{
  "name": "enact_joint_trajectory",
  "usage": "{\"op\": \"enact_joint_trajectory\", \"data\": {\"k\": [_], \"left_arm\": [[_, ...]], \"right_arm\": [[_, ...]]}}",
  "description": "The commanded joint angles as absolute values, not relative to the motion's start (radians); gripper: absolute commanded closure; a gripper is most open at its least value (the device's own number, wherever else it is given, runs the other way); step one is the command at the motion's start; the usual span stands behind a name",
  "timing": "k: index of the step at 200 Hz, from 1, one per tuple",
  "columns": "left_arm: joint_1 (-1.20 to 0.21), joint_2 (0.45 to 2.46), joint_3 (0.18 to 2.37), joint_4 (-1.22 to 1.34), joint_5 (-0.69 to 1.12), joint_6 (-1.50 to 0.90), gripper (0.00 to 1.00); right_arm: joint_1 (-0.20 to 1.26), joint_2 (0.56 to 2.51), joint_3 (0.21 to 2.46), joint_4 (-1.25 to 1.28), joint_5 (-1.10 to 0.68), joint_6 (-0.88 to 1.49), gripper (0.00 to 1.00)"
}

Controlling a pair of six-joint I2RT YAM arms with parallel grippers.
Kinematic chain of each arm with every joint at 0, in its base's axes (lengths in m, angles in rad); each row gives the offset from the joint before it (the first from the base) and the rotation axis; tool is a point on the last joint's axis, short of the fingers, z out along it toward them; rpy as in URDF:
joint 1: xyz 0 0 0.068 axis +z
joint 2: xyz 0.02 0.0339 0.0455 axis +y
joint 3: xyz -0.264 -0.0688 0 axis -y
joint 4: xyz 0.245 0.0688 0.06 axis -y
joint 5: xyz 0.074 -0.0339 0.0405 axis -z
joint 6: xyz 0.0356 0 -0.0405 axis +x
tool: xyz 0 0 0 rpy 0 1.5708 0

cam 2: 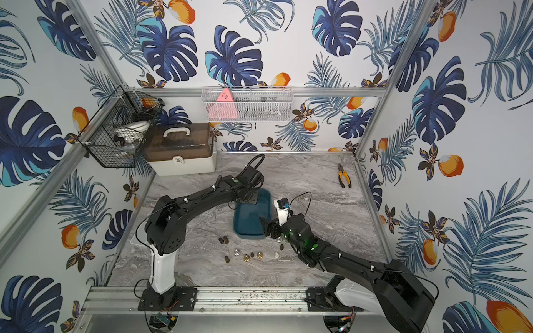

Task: Put the chess pieces into the storage box
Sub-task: Pick up the chess piece at the center of the board, then place the chess piece in the storage box.

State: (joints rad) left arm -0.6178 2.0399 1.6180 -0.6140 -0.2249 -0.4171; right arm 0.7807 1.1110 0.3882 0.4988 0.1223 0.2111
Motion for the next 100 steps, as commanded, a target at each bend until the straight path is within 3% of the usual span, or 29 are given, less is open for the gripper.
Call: {"op": "enact_joint_trajectory", "data": {"k": [1,100], "left_arm": [[-0.613,2.087,1.645,-0.609,-0.228,-0.403,0.87],[-0.572,2.169,1.632,-0.532,-0.247,-0.403,0.87]], "right_arm": [[0.783,1.083,0.375,0.534,0.148,0.201,0.13],[0.782,1.081,0.369,0.544,0.135,0.204,0.13]]}}
